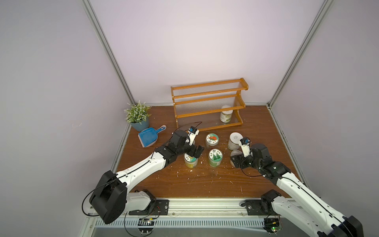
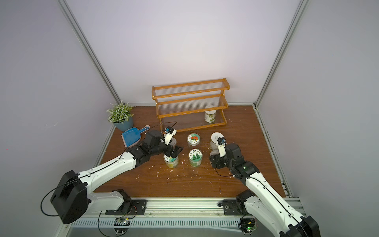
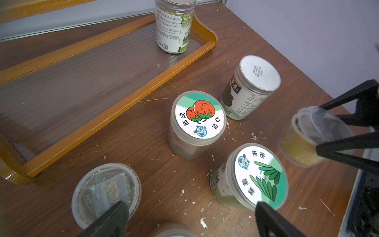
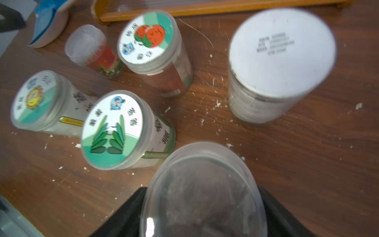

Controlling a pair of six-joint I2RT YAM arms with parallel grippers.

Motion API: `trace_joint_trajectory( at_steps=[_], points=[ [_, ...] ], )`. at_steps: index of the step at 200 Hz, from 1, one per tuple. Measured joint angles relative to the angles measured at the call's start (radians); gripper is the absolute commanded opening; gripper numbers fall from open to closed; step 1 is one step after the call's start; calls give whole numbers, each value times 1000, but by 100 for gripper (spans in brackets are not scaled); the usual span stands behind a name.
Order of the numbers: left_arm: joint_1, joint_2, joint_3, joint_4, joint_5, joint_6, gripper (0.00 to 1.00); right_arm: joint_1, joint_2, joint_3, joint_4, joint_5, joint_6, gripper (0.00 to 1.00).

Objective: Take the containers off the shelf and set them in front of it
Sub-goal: Place the container at the center of the board.

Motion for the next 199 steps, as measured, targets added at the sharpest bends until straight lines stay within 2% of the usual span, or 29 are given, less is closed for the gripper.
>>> trace_joint_trajectory(
  at_steps=[48,115,129,138,199],
  points=[
    [0,0,0,0,7,-2,100,0,41,-89,119,103,44,82],
    [0,3,0,0,14,-2,100,16,183,-87,264,161,68,85],
    [0,3,0,0,14,-2,100,19,192,-86,269,175,72,91],
    [0,3,0,0,14,-2,100,20,194,-86,268,180,80,99],
    [0,3,0,0,14,-2,100,27,107,-16,175,211,77,99]
  ],
)
